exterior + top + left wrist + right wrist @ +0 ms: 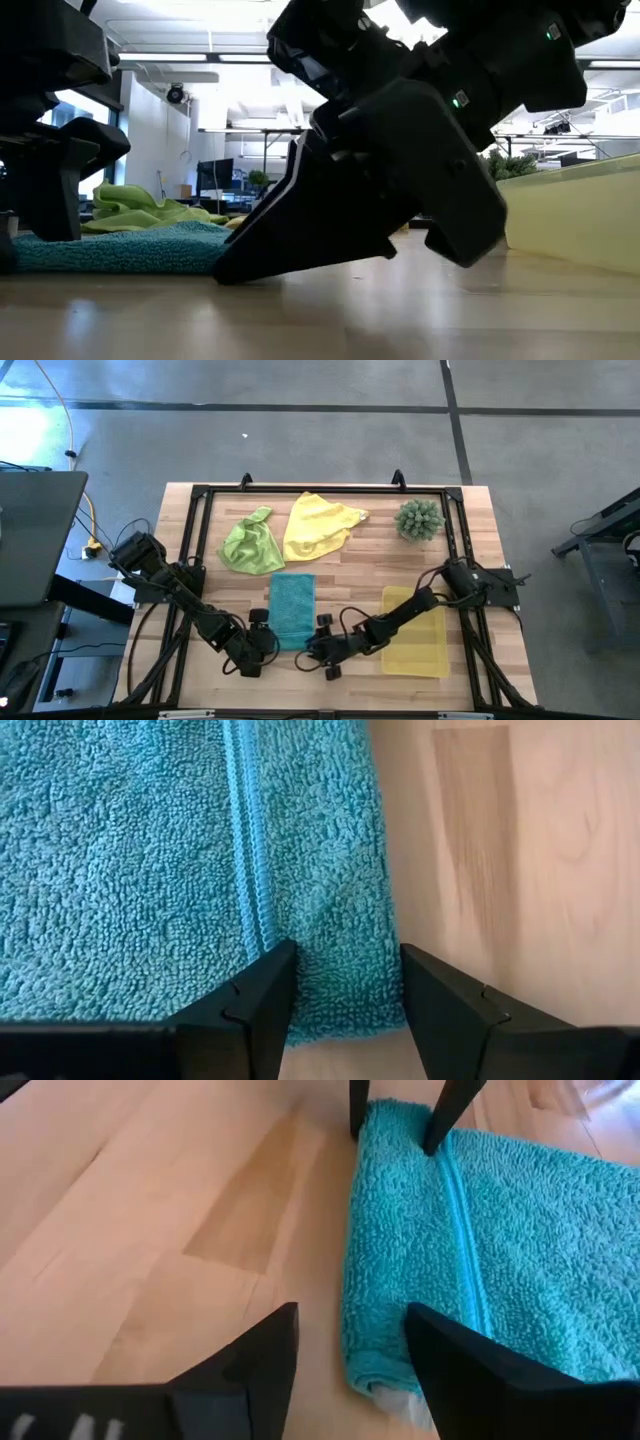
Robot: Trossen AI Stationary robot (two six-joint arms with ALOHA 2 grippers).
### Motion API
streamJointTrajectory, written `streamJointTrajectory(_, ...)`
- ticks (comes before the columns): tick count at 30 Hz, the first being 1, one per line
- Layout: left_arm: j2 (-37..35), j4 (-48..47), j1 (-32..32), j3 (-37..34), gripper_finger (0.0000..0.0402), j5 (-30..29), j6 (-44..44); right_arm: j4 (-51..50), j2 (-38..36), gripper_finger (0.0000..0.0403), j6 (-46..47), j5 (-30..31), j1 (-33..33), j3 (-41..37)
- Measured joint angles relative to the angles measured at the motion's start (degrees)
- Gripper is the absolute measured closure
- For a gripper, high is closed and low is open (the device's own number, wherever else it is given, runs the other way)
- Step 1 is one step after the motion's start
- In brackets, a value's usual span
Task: Roll microfiber towels into tight, uniform cylinder then place into a basket
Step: Roll the blue microfiber cloth
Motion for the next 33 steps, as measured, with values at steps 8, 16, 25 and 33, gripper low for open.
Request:
streamJointTrajectory(8, 0.00, -0.06, -0.02, 0.00, 0.0243, -0.41, -0.56, -1.21, 0.55, 0.0283, 3.36, 0.14, -0.49, 0.14)
streamJointTrajectory(16, 0.03, -0.76, -0.04, -0.02, 0.0321, -1.74, -1.41, -1.97, 0.59, 0.0373, 10.76, 0.67, -0.74, 0.07)
streamJointTrajectory(25, -2.23, -0.81, 0.20, -0.11, 0.0387, 1.87, -8.12, -0.83, -0.66, 0.0393, 20.17, -6.41, -2.23, -0.21)
streamJointTrajectory(33, -6.28, -1.35, 1.42, -0.20, 0.0384, 7.57, -15.61, 1.90, -0.98, 0.0399, 34.55, -18.42, -5.60, -0.28)
